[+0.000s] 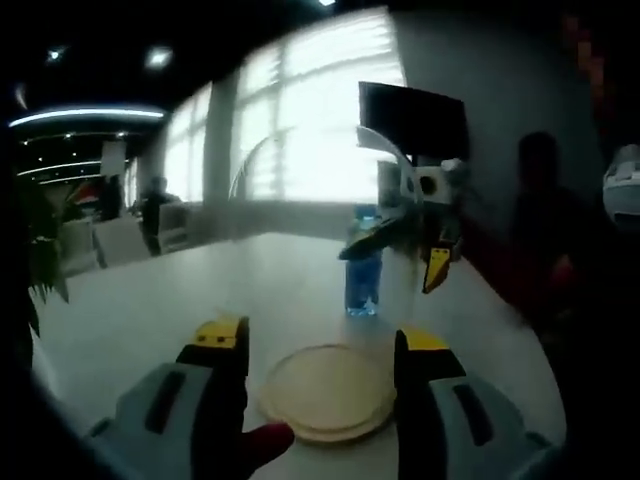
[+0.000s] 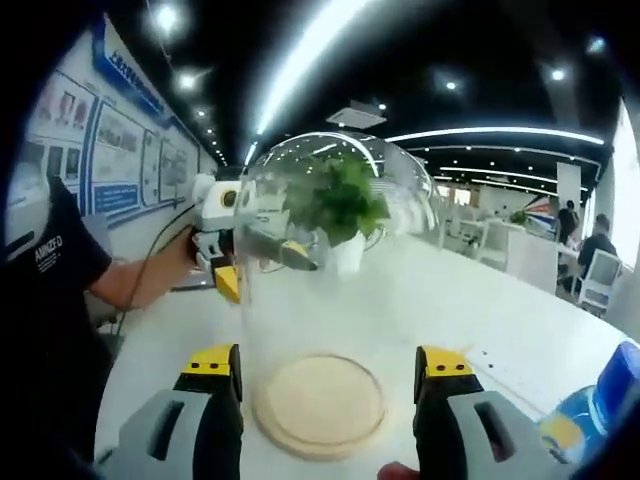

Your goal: Open the cover put in the Mizone put the cover back on

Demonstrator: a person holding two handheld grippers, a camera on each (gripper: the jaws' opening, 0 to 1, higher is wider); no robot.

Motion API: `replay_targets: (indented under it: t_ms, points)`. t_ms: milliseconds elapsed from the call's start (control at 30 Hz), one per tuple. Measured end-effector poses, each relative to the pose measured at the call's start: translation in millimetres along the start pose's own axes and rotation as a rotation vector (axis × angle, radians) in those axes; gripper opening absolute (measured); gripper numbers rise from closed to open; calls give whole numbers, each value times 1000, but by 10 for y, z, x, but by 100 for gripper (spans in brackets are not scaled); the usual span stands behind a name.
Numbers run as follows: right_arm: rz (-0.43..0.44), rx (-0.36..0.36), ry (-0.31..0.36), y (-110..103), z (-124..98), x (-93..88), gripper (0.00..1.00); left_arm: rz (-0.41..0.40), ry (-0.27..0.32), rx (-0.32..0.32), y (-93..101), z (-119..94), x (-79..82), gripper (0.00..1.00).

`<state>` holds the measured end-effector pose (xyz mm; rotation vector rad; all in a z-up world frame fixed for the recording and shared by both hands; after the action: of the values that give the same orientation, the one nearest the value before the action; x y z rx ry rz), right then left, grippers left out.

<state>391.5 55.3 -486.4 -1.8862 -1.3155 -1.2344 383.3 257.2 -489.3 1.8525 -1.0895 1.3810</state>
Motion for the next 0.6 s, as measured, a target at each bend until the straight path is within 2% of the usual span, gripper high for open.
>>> replay_targets:
  t_ms: [200,433,600]
  points:
    - [-8,29,7,18,28,3,63,20,-21,-32,-27,19,16,51]
    - [-38,58,-54,79,86,24,63,40,-36,-76,-88,56,13,54]
    - [-22,67,-56,81,102,1,63,37,-64,-106,-124,132,-22,56]
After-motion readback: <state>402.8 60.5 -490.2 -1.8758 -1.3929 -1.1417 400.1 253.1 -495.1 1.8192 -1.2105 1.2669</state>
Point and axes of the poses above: the point that each gripper's makers call its tool centre point, and the gripper's own axes: z roughly forward along the fingers, y roughly to its right, x roughly out of its top, the point moved 6 cm from there along -z, roughly backward along the fingers, and after that the axes turned 10 degrees about -y, right-handed, at the moved point
